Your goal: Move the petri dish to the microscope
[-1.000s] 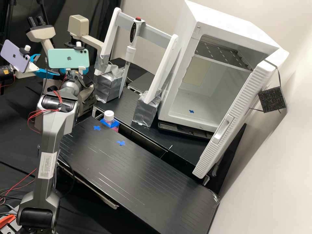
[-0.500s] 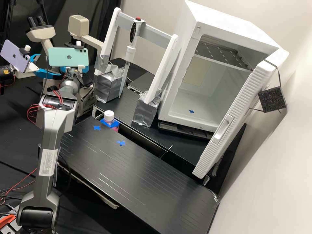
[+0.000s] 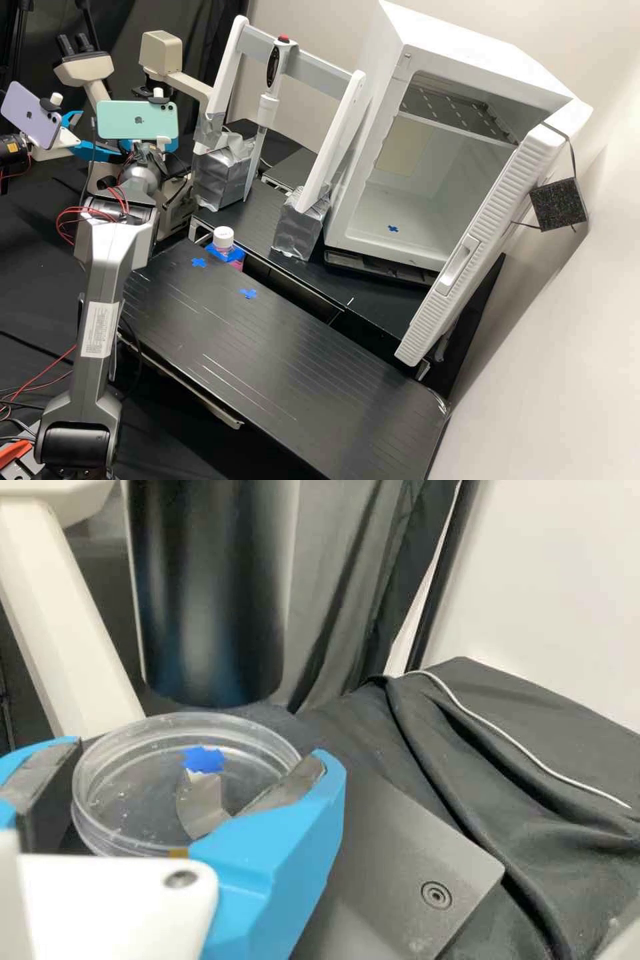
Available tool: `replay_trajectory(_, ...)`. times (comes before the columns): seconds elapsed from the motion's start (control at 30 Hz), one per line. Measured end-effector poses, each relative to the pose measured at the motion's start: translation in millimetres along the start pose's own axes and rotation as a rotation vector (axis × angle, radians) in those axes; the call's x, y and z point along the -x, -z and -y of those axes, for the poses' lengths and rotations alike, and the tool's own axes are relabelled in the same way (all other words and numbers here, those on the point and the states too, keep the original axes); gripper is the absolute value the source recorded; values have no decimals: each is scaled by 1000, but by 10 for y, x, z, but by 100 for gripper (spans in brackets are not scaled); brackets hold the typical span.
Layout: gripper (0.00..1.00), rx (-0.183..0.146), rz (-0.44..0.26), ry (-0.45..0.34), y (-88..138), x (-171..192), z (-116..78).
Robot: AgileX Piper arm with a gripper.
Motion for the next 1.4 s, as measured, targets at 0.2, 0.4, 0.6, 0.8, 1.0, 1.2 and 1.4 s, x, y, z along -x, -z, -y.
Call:
replay_trajectory(0.2,100,0,1,2,-7,-5,8)
replay_trajectory(0.4,100,0,1,2,-7,-5,8)
replay_trajectory(0.6,100,0,0,0,2,6,-2)
replay_trajectory(0.8,100,-17,6,-2,16,106,-47)
replay_trajectory(1.0,100,-62,-4,-26,50,260,-166)
replay_trajectory(1.2,100,-101,-88,-64,141,532,-292)
replay_trajectory(1.4,100,-113,-141,-90,40,982,-360)
